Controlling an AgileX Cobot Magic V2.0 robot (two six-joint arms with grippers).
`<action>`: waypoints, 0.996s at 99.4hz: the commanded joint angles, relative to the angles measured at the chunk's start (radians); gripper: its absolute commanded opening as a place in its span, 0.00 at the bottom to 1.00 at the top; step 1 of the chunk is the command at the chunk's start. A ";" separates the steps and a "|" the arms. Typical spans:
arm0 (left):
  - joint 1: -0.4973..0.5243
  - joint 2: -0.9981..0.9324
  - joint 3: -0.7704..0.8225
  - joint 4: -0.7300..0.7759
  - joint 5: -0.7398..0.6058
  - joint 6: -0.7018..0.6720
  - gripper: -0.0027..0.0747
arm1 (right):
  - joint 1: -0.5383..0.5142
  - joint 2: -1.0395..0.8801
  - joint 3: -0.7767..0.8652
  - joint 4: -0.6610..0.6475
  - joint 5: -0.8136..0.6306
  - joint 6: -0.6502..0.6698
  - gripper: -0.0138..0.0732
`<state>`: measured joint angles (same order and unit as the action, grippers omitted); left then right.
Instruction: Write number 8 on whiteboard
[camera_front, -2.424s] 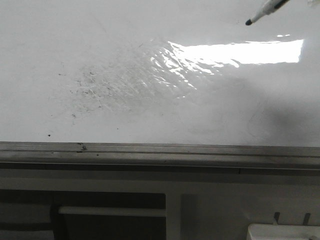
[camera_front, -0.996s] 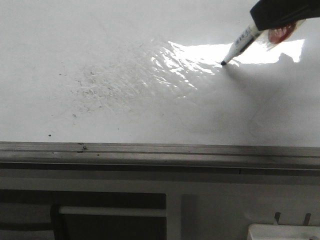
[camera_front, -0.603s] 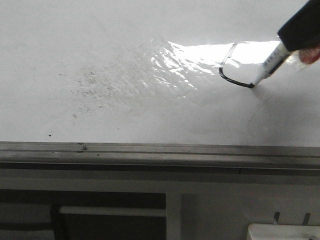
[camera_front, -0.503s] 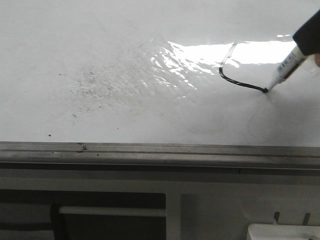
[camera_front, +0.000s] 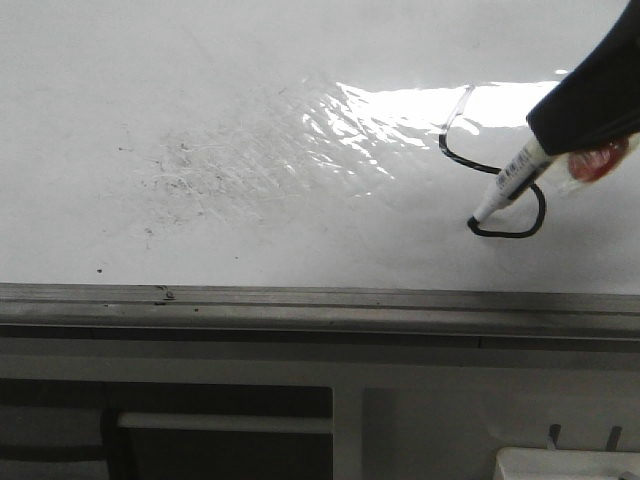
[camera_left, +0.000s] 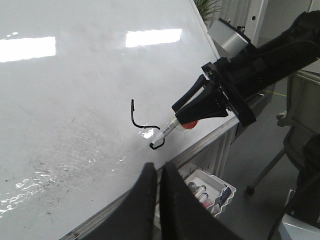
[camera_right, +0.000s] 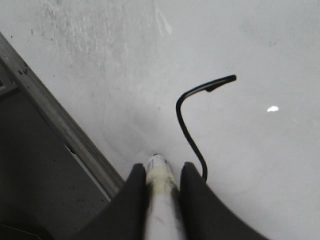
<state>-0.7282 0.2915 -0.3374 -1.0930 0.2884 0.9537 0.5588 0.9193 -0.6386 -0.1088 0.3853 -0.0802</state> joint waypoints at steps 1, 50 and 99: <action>0.003 0.006 -0.026 -0.029 -0.040 -0.011 0.01 | -0.030 0.008 -0.060 -0.055 -0.082 0.002 0.11; 0.003 0.006 -0.026 -0.029 -0.040 -0.011 0.01 | -0.096 0.047 -0.191 -0.093 -0.071 0.002 0.11; 0.003 0.072 -0.043 -0.029 0.080 0.000 0.26 | -0.067 -0.243 -0.191 0.060 0.137 -0.049 0.08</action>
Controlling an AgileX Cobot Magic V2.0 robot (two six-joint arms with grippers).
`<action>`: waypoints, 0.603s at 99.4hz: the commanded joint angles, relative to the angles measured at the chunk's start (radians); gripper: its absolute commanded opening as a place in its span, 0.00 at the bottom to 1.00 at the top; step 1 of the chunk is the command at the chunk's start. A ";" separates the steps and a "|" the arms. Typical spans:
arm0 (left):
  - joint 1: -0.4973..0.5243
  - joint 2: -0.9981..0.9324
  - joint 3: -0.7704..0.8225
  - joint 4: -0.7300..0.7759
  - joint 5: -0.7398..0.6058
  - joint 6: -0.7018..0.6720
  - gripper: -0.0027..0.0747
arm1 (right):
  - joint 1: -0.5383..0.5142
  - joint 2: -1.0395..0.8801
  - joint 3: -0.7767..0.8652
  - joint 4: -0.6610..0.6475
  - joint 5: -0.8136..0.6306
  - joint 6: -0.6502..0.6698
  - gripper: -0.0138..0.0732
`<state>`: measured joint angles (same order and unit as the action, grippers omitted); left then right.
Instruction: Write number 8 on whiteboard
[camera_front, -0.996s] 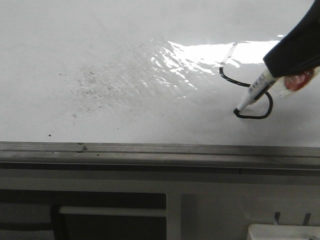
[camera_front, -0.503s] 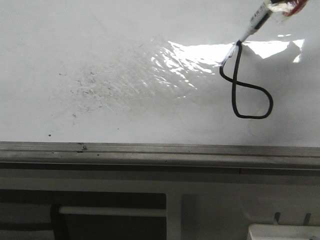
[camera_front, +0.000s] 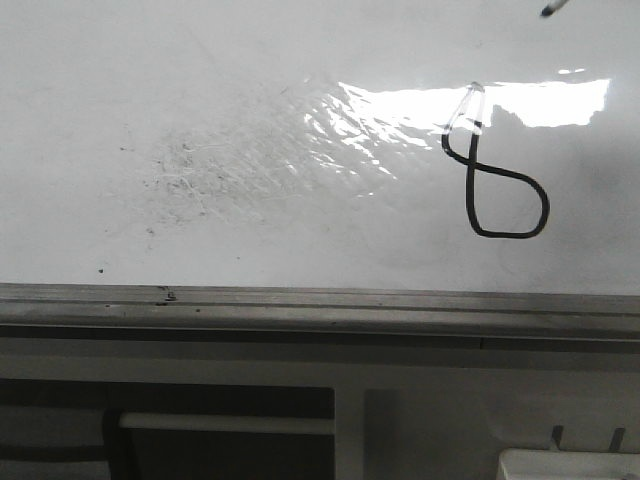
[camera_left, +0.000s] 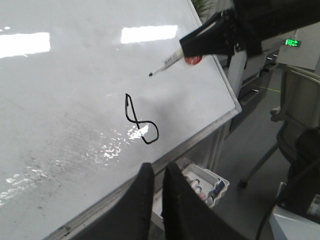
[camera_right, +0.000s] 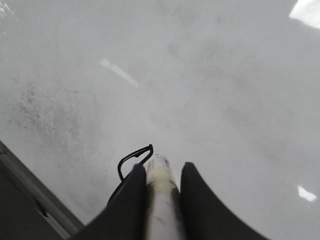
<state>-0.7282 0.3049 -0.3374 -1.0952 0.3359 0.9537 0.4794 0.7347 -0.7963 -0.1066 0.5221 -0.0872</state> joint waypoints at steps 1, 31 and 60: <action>0.003 0.065 -0.049 -0.027 0.039 0.002 0.27 | 0.019 -0.061 -0.033 0.067 0.010 -0.065 0.08; 0.003 0.440 -0.234 -0.052 0.288 0.330 0.56 | 0.224 -0.006 -0.029 0.399 0.182 -0.452 0.08; -0.007 0.675 -0.321 -0.256 0.428 0.586 0.56 | 0.442 0.097 -0.029 0.401 0.059 -0.454 0.08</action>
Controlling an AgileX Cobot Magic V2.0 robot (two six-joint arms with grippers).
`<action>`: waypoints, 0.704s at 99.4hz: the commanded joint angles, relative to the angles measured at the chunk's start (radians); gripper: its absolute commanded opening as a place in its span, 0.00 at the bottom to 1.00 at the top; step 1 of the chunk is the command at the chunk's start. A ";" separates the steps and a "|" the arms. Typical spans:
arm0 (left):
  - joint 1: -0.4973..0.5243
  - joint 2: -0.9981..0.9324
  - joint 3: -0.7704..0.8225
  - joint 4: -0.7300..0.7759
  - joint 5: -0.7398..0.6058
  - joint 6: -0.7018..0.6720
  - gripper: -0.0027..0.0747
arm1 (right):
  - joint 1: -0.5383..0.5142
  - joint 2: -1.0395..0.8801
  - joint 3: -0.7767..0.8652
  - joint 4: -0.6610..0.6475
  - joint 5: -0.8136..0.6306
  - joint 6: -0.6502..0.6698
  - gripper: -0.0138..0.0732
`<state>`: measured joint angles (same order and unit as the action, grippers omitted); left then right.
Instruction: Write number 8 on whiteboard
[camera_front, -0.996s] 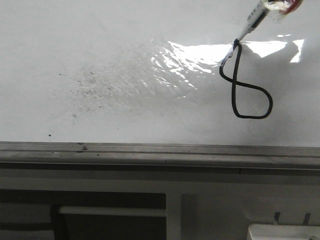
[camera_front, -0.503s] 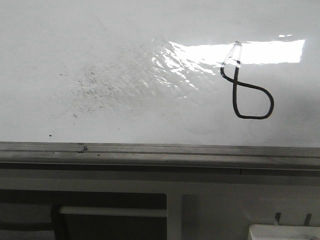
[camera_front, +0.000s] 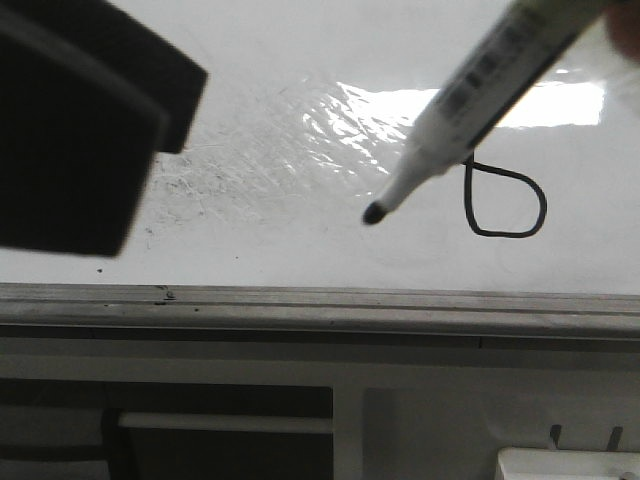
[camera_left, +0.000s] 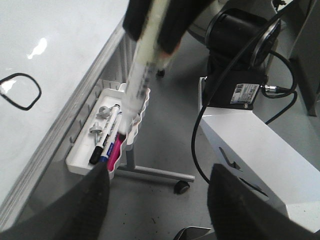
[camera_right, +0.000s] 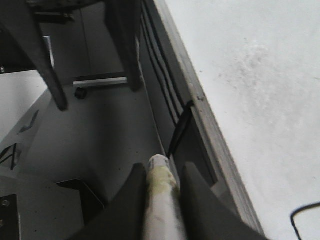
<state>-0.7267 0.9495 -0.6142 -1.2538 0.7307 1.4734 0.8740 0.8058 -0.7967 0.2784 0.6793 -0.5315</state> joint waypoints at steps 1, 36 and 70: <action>-0.010 0.035 -0.045 -0.099 0.036 0.071 0.56 | 0.056 0.033 -0.029 0.015 -0.104 -0.010 0.08; -0.074 0.081 -0.045 -0.125 0.006 0.109 0.56 | 0.155 0.143 -0.029 0.015 -0.223 -0.010 0.08; -0.074 0.120 -0.045 -0.167 0.011 0.109 0.36 | 0.190 0.151 -0.031 0.018 -0.239 -0.010 0.08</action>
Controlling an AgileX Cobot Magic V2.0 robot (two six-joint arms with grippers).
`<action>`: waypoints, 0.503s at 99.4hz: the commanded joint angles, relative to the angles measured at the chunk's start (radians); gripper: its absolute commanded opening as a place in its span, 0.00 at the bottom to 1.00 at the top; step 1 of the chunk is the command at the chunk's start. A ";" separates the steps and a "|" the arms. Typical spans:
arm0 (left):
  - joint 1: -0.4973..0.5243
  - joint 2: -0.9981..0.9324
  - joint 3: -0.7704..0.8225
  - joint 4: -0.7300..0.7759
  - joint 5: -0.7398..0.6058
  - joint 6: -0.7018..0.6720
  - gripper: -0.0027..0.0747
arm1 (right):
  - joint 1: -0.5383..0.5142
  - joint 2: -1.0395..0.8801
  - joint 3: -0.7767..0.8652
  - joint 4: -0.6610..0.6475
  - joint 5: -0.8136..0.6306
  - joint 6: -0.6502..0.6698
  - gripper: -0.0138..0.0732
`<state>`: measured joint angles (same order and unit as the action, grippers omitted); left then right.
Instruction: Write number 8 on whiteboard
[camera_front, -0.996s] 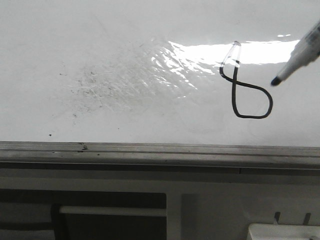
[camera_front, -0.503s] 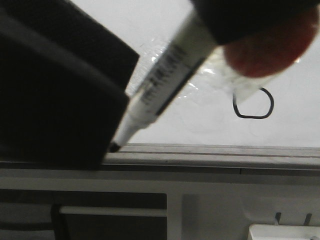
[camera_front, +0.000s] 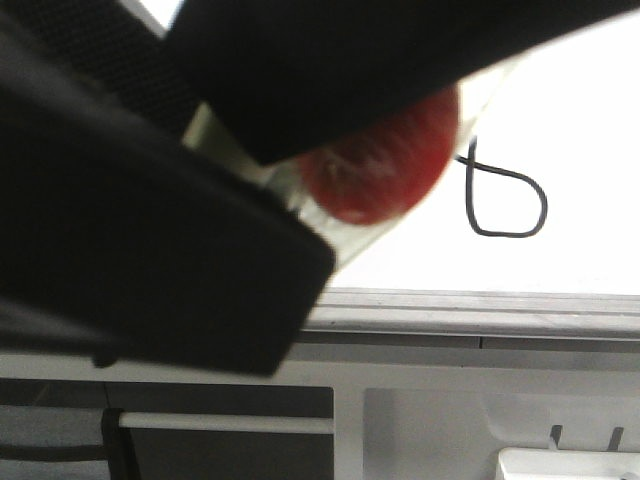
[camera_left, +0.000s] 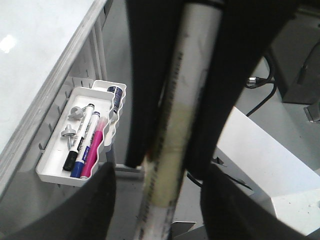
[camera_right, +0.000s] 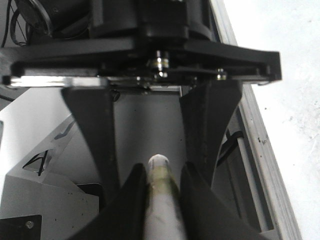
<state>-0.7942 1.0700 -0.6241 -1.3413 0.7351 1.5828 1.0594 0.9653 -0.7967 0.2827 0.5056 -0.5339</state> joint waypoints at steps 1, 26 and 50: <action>-0.007 0.001 -0.035 -0.079 0.008 0.000 0.35 | 0.004 -0.009 -0.031 0.013 -0.065 -0.007 0.08; -0.007 0.017 -0.035 -0.082 0.021 0.000 0.01 | 0.004 -0.009 -0.031 0.017 -0.065 -0.005 0.08; -0.007 0.017 -0.035 -0.082 0.037 -0.002 0.01 | 0.000 -0.016 -0.031 0.021 -0.090 0.018 0.61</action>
<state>-0.7972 1.0965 -0.6258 -1.3532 0.7637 1.6068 1.0617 0.9653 -0.7967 0.3003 0.5071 -0.5144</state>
